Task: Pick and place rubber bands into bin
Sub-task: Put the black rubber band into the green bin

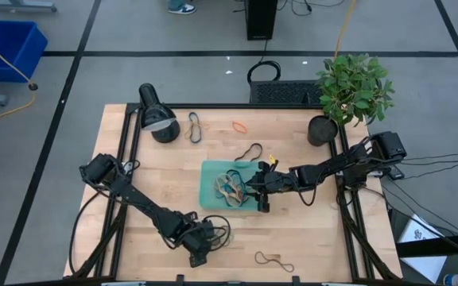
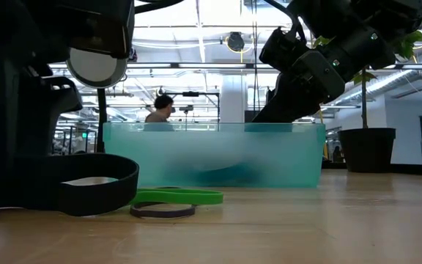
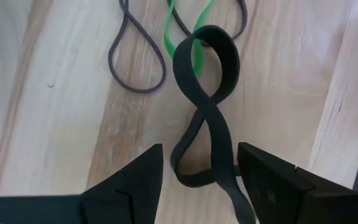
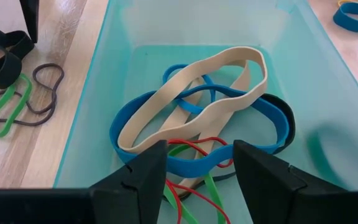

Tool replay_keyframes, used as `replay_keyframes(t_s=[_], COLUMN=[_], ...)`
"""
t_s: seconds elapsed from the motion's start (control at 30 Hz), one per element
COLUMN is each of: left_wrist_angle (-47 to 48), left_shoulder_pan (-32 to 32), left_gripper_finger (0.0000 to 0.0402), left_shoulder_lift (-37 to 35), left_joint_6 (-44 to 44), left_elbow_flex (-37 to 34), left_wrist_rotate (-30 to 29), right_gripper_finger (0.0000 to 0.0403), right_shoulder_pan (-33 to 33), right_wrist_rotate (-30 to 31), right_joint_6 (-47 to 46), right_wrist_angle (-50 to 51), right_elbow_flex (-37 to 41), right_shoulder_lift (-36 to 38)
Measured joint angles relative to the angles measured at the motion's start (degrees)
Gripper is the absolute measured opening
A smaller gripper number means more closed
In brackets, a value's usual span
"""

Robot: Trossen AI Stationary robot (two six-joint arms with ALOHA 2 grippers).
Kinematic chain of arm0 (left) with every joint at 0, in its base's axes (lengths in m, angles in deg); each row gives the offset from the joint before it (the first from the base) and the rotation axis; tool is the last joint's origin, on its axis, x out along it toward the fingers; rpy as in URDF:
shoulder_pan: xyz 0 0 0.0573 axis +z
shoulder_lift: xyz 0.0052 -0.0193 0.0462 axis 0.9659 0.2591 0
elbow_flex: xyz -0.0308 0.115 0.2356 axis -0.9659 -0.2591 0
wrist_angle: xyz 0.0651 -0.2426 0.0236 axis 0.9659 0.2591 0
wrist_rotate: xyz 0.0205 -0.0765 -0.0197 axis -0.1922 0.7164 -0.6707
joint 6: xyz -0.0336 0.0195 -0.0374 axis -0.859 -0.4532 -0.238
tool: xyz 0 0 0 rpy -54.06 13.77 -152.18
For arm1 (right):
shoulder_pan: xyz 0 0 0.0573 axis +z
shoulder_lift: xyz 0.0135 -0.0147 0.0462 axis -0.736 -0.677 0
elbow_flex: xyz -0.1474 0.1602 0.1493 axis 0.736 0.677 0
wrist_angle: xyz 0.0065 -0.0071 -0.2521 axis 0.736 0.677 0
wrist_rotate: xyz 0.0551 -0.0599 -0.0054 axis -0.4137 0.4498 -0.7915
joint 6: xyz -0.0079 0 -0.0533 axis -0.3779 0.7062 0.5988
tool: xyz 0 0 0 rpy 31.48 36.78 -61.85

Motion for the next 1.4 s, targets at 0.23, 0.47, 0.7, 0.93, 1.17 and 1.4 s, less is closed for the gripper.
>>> replay_keyframes(t_s=[0.23, 0.47, 0.7, 0.93, 1.17, 1.4], left_wrist_angle=[0.5, 0.9, 0.7, 1.9, 9.2, 10.1], left_shoulder_pan=[0.0, 0.3, 0.4, 0.4, 0.6, 2.8], left_gripper_finger=[0.0207, 0.0124, 0.0011, 0.0007, 0.0005, 0.0007], left_shoulder_lift=[0.0, 0.0, 0.0, -0.6, -7.4, -18.3], left_joint_6=[2.1, 2.5, 4.1, 3.7, 0.9, 1.3], left_elbow_flex=[0.0, -0.1, -0.1, -0.1, -0.1, -0.1], left_wrist_rotate=[-0.4, -0.4, 0.7, 5.6, 4.3, -6.9], right_gripper_finger=[0.0179, 0.0177, 0.018, 0.0177, 0.018, 0.0177], right_shoulder_pan=[0.0, 0.0, 0.0, 0.0, 0.0, 0.0], right_wrist_rotate=[0.0, 0.0, 0.0, 0.0, 0.0, -0.1], right_joint_6=[0.0, 0.0, 0.0, 0.0, 0.0, -0.8], right_wrist_angle=[0.0, 0.0, 0.0, -0.1, -0.5, -0.9], right_elbow_flex=[0.0, 0.0, 0.0, 0.0, 0.0, 0.0], right_shoulder_lift=[0.0, 0.0, 0.0, 0.0, 0.0, 0.0])
